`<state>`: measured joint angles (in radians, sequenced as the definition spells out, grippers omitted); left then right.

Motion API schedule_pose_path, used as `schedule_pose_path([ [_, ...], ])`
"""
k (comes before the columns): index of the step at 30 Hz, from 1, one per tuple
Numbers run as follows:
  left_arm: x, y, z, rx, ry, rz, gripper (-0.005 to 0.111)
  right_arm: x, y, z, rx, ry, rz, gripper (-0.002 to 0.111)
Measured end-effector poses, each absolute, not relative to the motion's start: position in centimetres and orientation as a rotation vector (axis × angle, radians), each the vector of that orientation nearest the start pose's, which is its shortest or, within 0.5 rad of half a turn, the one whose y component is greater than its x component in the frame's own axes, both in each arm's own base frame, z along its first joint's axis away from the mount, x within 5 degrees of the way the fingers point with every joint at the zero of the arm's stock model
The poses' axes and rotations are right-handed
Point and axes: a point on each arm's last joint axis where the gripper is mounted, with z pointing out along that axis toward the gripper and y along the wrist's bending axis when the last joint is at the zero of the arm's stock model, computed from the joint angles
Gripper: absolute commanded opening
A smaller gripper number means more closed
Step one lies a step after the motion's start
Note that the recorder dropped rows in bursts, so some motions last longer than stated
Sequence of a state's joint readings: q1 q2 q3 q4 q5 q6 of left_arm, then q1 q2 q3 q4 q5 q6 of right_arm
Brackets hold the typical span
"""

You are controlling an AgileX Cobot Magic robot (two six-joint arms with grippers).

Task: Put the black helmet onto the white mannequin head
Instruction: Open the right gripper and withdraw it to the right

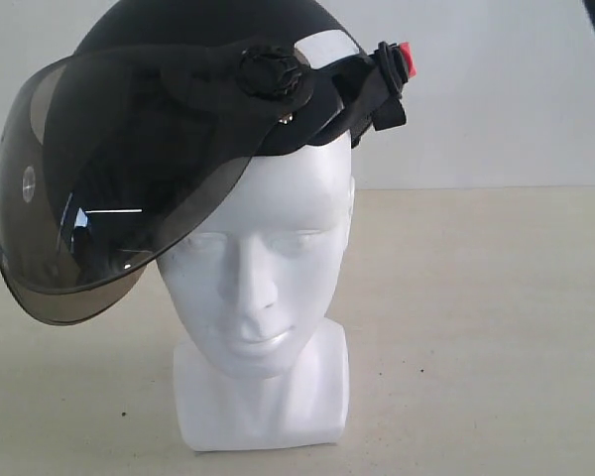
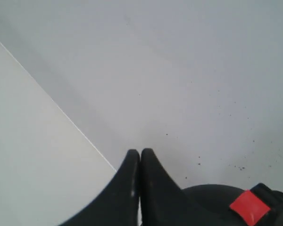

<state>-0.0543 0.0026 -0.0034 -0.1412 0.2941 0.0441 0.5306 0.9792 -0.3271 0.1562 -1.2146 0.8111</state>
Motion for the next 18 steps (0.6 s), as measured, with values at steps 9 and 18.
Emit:
schedule_pose_path([
  [9,5.4,-0.7,18.8,-0.003,1.776,-0.141,0.004,15.6,10.6,34.5,-0.2,1.298,0.964,0.0],
  [18,5.4,-0.7,18.8,-0.003,1.776,-0.141,0.004,15.5,11.0,40.8,-0.57,1.403,0.588,0.0],
])
